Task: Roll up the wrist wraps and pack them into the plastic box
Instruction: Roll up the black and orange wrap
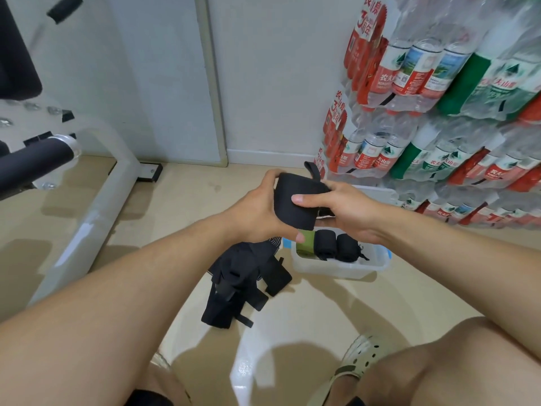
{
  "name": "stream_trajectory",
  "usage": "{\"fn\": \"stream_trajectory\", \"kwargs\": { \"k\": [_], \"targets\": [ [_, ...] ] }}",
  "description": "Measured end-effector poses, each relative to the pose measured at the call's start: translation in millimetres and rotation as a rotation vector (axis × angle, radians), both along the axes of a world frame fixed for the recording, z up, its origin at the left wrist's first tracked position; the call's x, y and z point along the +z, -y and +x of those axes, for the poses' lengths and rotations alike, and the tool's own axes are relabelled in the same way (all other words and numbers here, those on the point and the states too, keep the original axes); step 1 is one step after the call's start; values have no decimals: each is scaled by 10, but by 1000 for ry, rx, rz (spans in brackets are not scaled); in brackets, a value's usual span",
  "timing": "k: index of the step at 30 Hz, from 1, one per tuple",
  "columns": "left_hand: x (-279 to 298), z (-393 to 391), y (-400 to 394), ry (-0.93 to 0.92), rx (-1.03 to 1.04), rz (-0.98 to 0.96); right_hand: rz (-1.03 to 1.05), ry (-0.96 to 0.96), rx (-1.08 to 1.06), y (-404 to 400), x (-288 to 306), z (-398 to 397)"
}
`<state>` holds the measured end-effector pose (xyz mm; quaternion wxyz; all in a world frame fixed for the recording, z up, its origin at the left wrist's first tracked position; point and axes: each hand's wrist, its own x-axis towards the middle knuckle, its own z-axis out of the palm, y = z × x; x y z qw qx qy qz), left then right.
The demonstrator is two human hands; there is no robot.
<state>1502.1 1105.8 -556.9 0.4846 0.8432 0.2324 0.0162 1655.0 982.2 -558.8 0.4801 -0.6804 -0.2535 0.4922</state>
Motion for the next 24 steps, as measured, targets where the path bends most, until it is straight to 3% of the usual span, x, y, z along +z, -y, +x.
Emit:
{"fn": "stream_trajectory", "kwargs": {
  "k": [6,15,18,24],
  "targets": [
    [59,-70,-110,76,-52,228,-24,-59,82,5,48,-50],
    [143,-138,-39,-81,2,503,-70,-41,77,-14,56,-112],
    [123,-151,-15,-143,-18,513,-88,2,81,-15,45,-134],
    [133,-266,-28,-142,-47,343,-61,84,46,18,41,-186]
  ]
}}
